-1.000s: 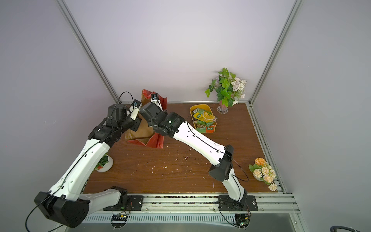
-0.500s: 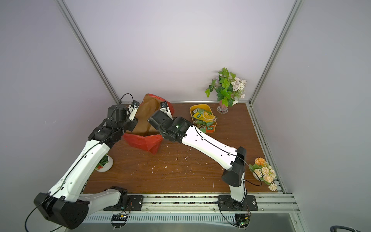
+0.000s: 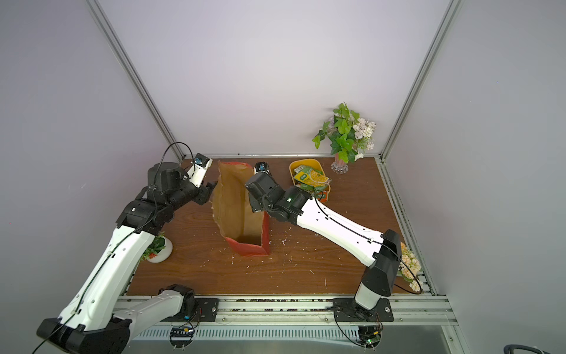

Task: Place the condiment packets inside the bag
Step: Open the paper bag at the center of the board.

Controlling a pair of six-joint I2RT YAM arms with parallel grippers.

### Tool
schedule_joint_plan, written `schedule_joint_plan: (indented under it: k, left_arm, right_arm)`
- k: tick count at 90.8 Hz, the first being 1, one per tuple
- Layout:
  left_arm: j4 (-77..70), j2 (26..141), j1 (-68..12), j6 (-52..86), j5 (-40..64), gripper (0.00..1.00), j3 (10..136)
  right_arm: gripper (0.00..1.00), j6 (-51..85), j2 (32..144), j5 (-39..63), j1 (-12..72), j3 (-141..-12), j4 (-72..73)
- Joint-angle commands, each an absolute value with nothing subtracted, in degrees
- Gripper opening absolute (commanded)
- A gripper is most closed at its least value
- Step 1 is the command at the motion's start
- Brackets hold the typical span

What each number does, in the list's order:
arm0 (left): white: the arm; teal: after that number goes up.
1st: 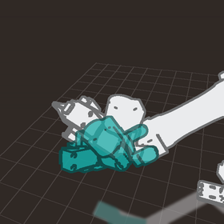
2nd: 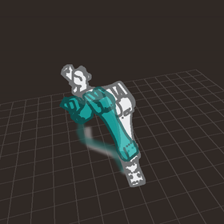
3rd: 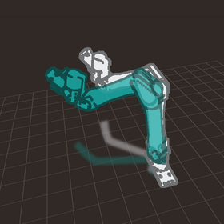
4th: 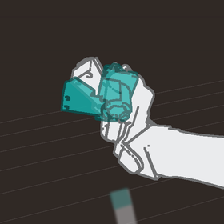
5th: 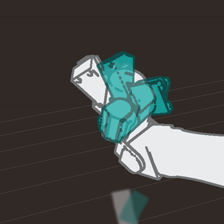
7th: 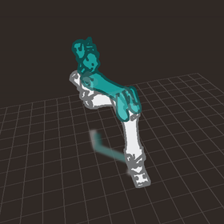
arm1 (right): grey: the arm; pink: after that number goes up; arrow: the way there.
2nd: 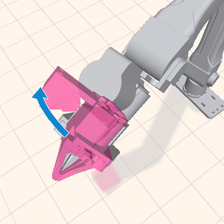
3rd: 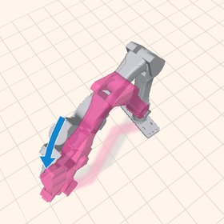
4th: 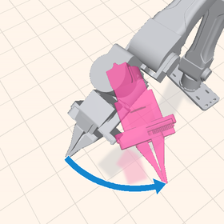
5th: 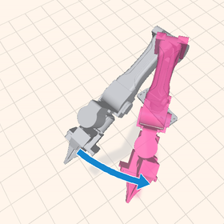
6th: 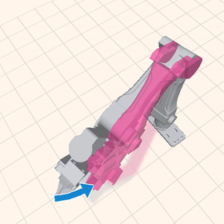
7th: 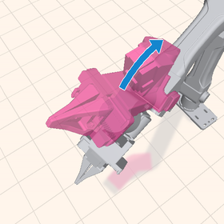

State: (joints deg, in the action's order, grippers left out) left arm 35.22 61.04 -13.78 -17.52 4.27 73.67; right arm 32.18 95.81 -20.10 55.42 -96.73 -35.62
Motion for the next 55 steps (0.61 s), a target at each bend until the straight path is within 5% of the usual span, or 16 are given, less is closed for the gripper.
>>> schedule_joint_plan:
  k: [1,20,55]
  left_arm:
    - [37.0,60.9,-14.1,-13.0,11.2,0.71,75.4]
    - [36.8,59.2,-13.8,-10.3,10.1,0.99,79.0]
    - [30.3,58.2,-1.2,-8.4,15.7,1.00,73.3]
  right_arm:
    - [0.00,31.7,92.8,-13.4,53.9,-95.2,-28.2]
    - [0.00,31.9,92.3,-10.5,52.0,-93.5,-24.3]
    - [0.00,31.1,99.8,-4.9,47.3,-98.3,-21.6]
